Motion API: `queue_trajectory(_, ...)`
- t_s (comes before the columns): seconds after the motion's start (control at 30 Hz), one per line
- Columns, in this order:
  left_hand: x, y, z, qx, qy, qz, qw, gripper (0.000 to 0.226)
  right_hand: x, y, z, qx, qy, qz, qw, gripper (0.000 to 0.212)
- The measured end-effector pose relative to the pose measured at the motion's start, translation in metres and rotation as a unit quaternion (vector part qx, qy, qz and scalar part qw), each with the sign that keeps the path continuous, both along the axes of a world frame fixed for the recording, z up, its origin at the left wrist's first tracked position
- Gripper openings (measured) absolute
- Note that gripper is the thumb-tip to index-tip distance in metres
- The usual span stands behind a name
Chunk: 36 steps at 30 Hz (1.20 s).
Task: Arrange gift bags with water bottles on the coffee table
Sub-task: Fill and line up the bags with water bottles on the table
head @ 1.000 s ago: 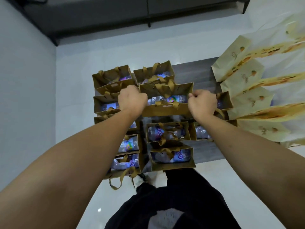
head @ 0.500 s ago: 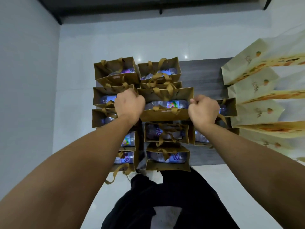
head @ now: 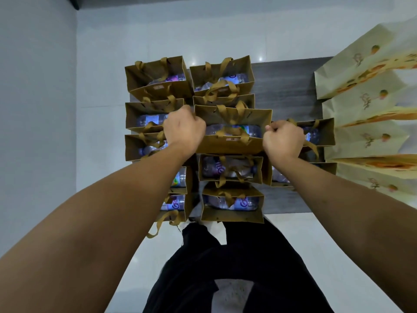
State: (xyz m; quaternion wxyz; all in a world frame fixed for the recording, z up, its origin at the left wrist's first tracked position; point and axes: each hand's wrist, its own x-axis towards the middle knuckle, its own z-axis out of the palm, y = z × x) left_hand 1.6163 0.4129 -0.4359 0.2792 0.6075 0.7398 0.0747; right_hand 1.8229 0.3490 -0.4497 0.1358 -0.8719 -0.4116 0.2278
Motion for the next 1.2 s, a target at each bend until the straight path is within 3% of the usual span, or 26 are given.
queue_trajectory(0.3, 0.002, -0.012, -0.031, -0.074, 0.039, 0.028, 0.996, 0.022, 0.003, 0.006, -0.028, -0.058, 0.027, 0.025, 0.998, 0.022)
queue_trajectory(0.47, -0.008, -0.026, -0.059, -0.094, 0.026, 0.034, 0.995, 0.019, -0.001, -0.014, -0.05, -0.103, 0.056, 0.068, 0.991, 0.023)
queue_trajectory(0.57, -0.011, -0.033, -0.069, -0.116, 0.018, 0.041, 0.992, 0.017, -0.002, -0.027, -0.057, -0.094, 0.085, 0.042, 0.991, 0.025)
queue_trajectory(0.77, -0.015, -0.048, -0.069, -0.15, 0.021, 0.029, 0.988, 0.018, -0.002, -0.052, -0.058, -0.103, 0.032, 0.123, 0.987, 0.022)
queue_trajectory(0.9, -0.016, -0.069, -0.074, -0.181, 0.047, 0.002, 0.982, 0.015, -0.007, -0.068, -0.064, -0.156, 0.003, 0.228, 0.961, 0.023)
queue_trajectory(1.0, -0.016, -0.091, -0.088, -0.224, 0.029, -0.011, 0.974, 0.026, -0.017, -0.078, -0.073, -0.225, 0.005, 0.309, 0.924, 0.029)
queue_trajectory(1.2, -0.017, -0.112, -0.111, -0.236, 0.035, 0.017, 0.971, 0.023, -0.024, -0.082, -0.083, -0.256, 0.038, 0.368, 0.893, 0.035)
